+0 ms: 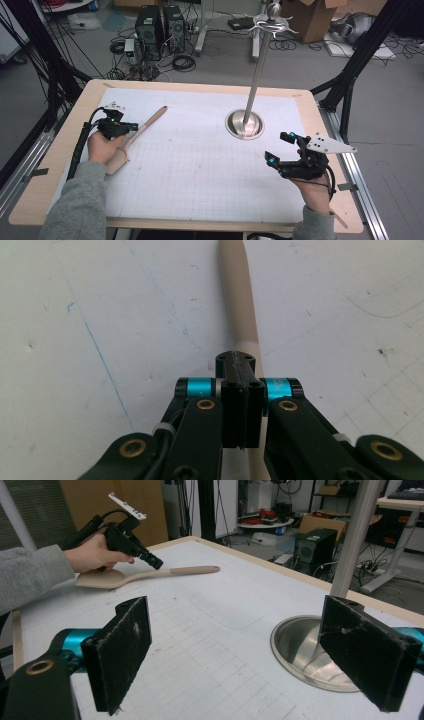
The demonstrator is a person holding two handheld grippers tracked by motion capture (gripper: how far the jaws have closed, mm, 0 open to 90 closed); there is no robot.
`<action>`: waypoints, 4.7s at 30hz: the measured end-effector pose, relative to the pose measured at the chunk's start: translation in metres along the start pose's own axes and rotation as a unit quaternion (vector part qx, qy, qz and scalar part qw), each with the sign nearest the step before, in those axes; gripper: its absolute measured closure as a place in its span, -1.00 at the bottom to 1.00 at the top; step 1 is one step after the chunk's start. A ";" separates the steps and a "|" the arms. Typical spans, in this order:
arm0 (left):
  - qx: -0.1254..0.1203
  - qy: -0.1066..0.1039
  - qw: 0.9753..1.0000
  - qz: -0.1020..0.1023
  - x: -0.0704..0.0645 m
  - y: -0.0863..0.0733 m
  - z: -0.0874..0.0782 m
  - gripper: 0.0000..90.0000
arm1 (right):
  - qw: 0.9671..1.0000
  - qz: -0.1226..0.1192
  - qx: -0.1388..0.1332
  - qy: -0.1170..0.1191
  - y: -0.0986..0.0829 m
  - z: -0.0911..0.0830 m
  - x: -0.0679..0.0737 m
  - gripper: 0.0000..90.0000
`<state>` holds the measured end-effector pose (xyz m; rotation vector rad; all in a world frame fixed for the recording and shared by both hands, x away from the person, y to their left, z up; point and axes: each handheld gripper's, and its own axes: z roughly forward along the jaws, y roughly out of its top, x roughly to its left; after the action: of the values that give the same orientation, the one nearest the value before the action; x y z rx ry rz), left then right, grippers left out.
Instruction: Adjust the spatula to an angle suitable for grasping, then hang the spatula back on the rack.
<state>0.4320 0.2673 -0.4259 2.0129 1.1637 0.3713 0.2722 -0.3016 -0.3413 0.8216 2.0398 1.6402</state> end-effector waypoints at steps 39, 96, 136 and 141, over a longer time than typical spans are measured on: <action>0.017 -0.024 0.999 0.032 -0.013 0.003 0.007 0.99 | 1.000 0.001 0.006 0.000 -0.001 0.002 0.000 -0.71; 0.028 -0.065 0.996 0.060 -0.017 0.007 -0.019 -0.92 | 1.000 -0.002 0.015 0.005 -0.002 0.008 0.002 -0.71; 0.079 -0.049 0.992 0.086 -0.014 -0.006 0.001 -0.37 | 1.000 0.004 0.019 0.006 -0.003 0.009 0.000 -0.71; 0.085 -0.050 0.991 0.093 -0.016 -0.006 -0.001 -0.20 | 1.000 0.002 0.021 0.008 -0.003 0.010 0.001 -0.71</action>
<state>0.4189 0.2566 -0.4281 2.2699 0.9764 0.2685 0.2773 -0.2939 -0.3467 0.8306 2.0910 1.6161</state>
